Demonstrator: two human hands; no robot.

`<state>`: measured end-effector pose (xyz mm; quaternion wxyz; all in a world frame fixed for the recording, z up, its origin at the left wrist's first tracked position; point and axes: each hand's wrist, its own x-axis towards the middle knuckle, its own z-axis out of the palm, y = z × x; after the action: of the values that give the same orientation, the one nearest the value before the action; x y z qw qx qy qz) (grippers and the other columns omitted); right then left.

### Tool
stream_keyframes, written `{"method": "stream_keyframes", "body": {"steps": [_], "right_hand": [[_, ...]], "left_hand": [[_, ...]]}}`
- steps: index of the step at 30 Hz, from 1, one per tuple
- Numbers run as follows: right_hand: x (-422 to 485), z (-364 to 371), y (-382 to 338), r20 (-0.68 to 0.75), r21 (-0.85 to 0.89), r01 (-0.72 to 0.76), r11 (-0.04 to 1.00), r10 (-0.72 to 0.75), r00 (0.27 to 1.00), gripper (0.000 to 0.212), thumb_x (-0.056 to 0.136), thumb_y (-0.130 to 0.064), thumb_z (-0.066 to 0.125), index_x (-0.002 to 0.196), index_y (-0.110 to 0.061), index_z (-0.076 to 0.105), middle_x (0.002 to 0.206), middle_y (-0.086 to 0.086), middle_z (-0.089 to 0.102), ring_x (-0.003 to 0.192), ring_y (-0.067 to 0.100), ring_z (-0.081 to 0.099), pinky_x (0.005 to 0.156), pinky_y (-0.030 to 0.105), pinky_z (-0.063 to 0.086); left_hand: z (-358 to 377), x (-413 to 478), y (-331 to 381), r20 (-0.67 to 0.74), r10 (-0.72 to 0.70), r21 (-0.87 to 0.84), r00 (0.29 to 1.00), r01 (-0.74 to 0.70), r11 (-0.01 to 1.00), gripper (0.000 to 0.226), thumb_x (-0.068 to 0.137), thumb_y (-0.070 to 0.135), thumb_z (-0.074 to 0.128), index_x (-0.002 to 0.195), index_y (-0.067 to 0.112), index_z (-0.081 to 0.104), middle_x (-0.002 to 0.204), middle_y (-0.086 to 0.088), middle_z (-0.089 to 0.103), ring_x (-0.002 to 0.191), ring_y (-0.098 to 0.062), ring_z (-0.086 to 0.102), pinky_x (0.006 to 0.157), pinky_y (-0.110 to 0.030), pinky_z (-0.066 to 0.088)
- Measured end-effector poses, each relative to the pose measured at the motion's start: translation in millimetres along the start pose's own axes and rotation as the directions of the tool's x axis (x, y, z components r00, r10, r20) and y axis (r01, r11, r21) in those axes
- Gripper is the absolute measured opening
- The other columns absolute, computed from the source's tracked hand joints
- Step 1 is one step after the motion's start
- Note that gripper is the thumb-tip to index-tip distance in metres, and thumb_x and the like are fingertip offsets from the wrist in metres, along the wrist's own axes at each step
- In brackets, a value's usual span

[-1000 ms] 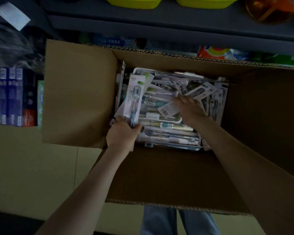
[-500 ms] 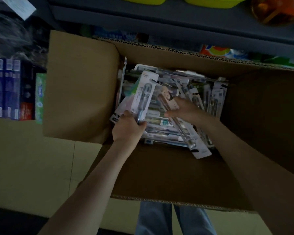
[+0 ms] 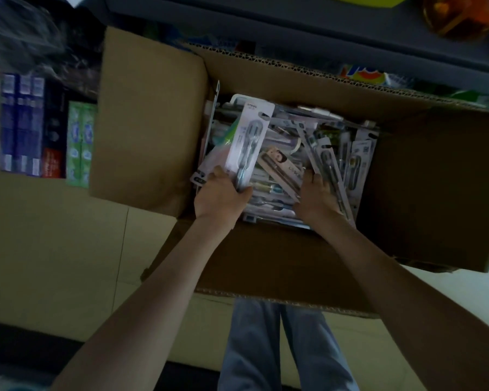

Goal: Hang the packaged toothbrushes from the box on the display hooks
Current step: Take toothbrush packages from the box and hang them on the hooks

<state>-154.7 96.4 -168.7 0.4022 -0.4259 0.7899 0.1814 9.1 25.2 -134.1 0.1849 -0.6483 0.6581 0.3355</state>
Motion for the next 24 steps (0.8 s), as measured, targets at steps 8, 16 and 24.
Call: {"method": "stream_keyframes", "body": {"steps": [8,16,24], "right_hand": [[-11,-15,16,-0.038,-0.504,0.394,0.768,-0.475,0.879,0.083,0.083,0.005,0.056,0.150,-0.029,0.020,0.159,0.002,-0.014,0.145,0.035,-0.009,0.113,0.056,-0.012],[20,9,12,-0.089,0.015,0.370,0.929,-0.367,0.926,0.031,0.099,-0.018,0.044,0.126,-0.014,0.056,0.138,0.006,0.043,0.133,0.029,0.029,0.108,0.037,0.019],[23,20,-15,-0.277,0.345,0.057,0.937,0.043,0.960,0.064,0.086,-0.013,0.062,0.138,-0.018,0.025,0.146,0.011,0.019,0.137,0.031,0.018,0.114,0.054,0.021]], "left_hand": [[-6,-10,2,-0.018,-0.005,0.070,1.000,0.006,0.998,0.061,0.089,0.053,0.058,0.127,0.009,0.040,0.117,-0.012,0.054,0.094,-0.026,0.060,0.061,-0.033,0.043],[14,-1,8,0.018,-0.020,0.169,1.000,0.017,0.985,0.060,0.090,0.055,0.054,0.128,0.011,0.042,0.116,-0.010,0.057,0.096,-0.023,0.061,0.061,-0.031,0.042],[17,-2,20,0.040,-0.024,0.167,0.999,0.017,0.986,0.060,0.090,0.053,0.058,0.125,0.008,0.043,0.116,-0.012,0.056,0.097,-0.025,0.059,0.066,-0.033,0.041]]}}
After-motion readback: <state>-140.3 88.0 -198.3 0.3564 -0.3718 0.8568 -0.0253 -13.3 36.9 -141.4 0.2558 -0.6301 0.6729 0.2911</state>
